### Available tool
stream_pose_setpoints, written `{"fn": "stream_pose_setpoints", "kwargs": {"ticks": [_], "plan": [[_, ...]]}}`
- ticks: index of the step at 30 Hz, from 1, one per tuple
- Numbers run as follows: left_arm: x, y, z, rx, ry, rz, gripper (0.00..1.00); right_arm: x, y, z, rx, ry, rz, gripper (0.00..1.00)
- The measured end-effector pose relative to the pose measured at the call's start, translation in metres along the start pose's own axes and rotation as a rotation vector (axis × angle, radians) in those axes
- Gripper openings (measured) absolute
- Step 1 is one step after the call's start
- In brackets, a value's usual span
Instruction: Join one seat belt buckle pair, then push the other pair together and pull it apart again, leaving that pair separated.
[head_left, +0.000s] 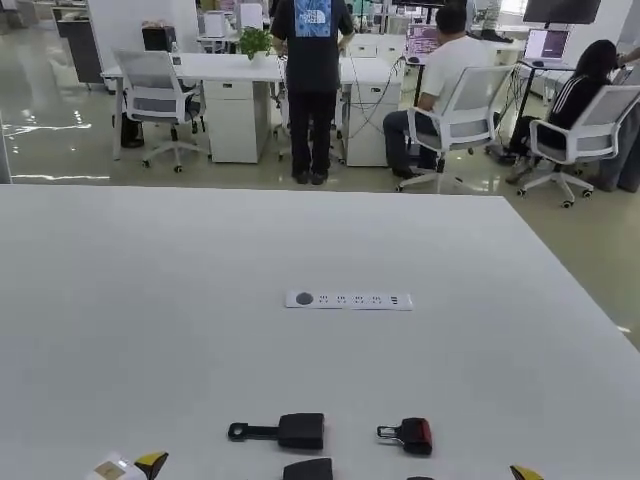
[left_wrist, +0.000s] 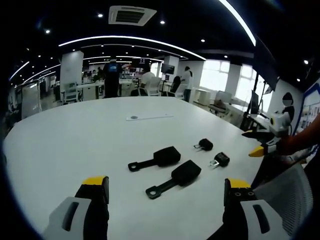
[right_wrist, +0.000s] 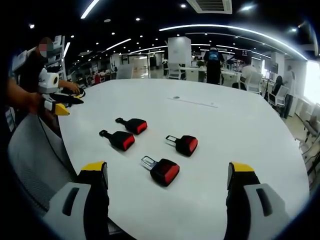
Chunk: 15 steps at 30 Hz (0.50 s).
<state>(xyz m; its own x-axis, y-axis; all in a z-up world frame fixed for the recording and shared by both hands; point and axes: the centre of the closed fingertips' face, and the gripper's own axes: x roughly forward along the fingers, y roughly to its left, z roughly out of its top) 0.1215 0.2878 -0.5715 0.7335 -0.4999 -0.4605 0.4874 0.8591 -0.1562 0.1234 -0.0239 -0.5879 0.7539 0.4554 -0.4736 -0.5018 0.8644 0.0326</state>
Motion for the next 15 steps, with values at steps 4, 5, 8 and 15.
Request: {"fn": "stream_pose_setpoints", "kwargs": {"ticks": [4, 5, 8, 15], "plan": [[0.0008, 0.0010, 0.0007, 0.001, 0.000, 0.000, 0.98, 0.0012, -0.0002, 0.0008, 0.000, 0.000, -0.001, 0.99], [0.0008, 0.0012, 0.0010, 0.000, -0.001, 0.001, 0.98, 0.0013, 0.0000, 0.0009, 0.000, -0.001, 0.000, 0.99], [0.0010, 0.0031, 0.0011, -0.001, -0.001, 0.003, 0.98, 0.0016, 0.0009, 0.0013, -0.002, 0.000, 0.002, 0.99], [0.0010, 0.0031, 0.0017, 0.000, 0.000, 0.004, 0.98, 0.0008, 0.0012, 0.0020, -0.001, 0.003, 0.003, 0.99]]}}
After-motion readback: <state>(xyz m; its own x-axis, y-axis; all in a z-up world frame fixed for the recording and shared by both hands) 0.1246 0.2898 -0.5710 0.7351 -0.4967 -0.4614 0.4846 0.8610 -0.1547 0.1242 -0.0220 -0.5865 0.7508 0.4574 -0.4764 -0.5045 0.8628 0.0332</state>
